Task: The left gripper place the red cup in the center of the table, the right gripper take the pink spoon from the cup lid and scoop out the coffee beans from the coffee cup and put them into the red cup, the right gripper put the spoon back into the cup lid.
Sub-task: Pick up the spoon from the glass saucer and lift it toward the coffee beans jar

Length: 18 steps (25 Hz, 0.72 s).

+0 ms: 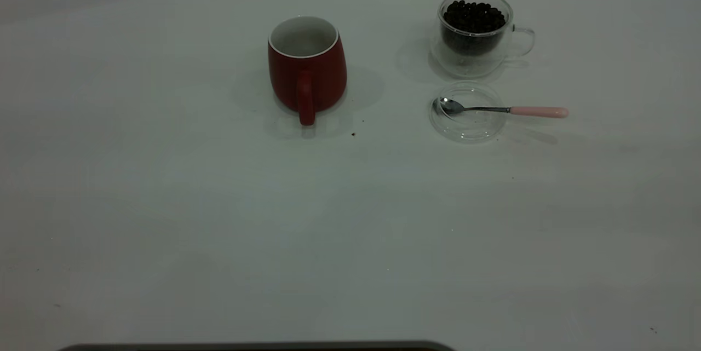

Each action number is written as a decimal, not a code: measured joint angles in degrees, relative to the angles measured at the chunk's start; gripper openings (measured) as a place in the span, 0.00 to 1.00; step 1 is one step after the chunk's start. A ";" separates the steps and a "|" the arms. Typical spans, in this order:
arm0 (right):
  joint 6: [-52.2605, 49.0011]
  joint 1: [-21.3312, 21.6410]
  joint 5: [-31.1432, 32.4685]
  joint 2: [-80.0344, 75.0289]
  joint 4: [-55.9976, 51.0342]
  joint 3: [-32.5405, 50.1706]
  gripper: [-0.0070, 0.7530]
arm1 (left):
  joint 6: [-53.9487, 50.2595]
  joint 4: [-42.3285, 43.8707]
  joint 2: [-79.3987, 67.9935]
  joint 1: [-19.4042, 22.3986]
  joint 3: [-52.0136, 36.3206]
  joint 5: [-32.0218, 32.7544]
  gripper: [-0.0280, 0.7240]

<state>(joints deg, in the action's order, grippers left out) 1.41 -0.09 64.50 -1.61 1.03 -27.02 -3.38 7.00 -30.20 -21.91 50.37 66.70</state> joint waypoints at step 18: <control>0.00 0.00 0.00 0.00 0.00 0.00 0.76 | 3.38 -7.37 23.73 0.00 -21.02 -1.06 0.82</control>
<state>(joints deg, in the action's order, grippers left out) 1.41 -0.09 64.50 -1.61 1.03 -27.02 0.00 -0.36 -6.47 -21.91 29.35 65.63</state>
